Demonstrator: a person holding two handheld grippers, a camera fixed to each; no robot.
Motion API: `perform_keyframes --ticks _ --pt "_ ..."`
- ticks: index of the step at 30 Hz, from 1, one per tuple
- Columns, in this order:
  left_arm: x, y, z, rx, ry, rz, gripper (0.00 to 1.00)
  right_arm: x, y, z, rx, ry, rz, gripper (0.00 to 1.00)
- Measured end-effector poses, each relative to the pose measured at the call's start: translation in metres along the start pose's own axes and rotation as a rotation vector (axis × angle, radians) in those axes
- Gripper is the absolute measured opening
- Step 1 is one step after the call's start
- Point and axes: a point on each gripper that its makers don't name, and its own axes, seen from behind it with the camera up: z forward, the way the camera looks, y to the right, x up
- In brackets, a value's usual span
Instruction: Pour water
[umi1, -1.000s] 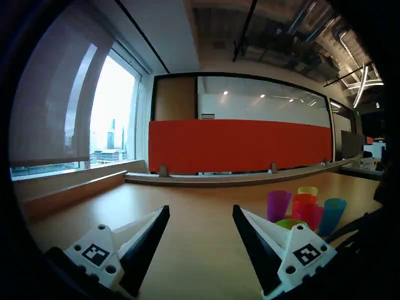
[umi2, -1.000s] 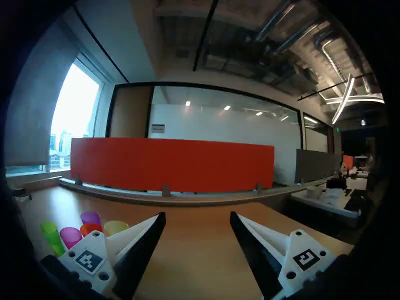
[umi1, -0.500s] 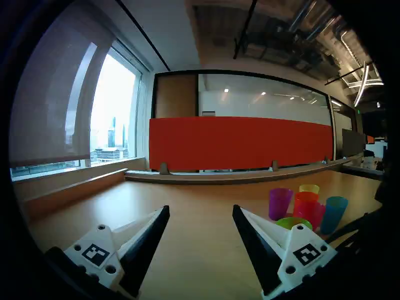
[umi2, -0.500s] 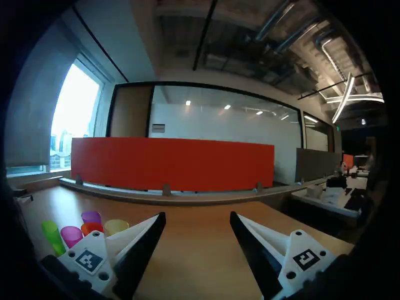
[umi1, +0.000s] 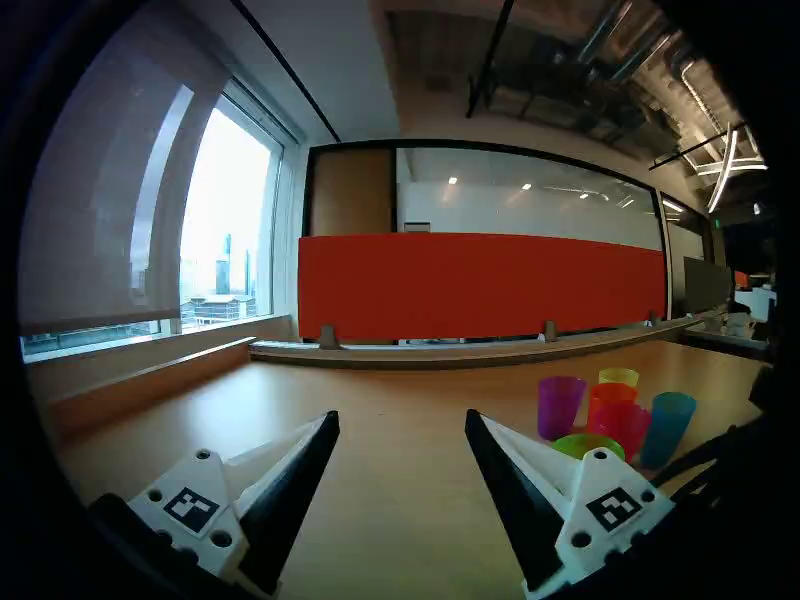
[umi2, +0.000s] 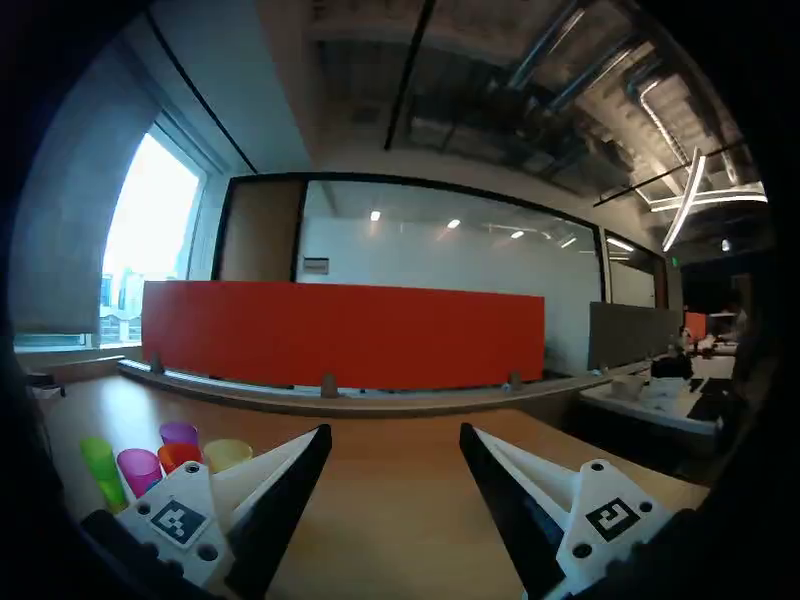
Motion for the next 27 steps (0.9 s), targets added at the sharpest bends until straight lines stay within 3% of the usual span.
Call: perform_keyframes --ticks 8,14,27 --pt "0.000 0.000 0.000 0.000 0.000 0.000 0.93 -0.012 -0.001 0.001 0.026 0.020 -0.023 1.00" --pt "0.000 0.000 0.001 0.000 0.000 0.000 0.94 -0.029 -0.009 0.006 0.066 0.008 0.001 0.99" --pt "0.000 0.000 0.001 0.000 0.000 0.000 0.94 -0.054 -0.003 0.018 0.075 -0.036 0.030 0.99"
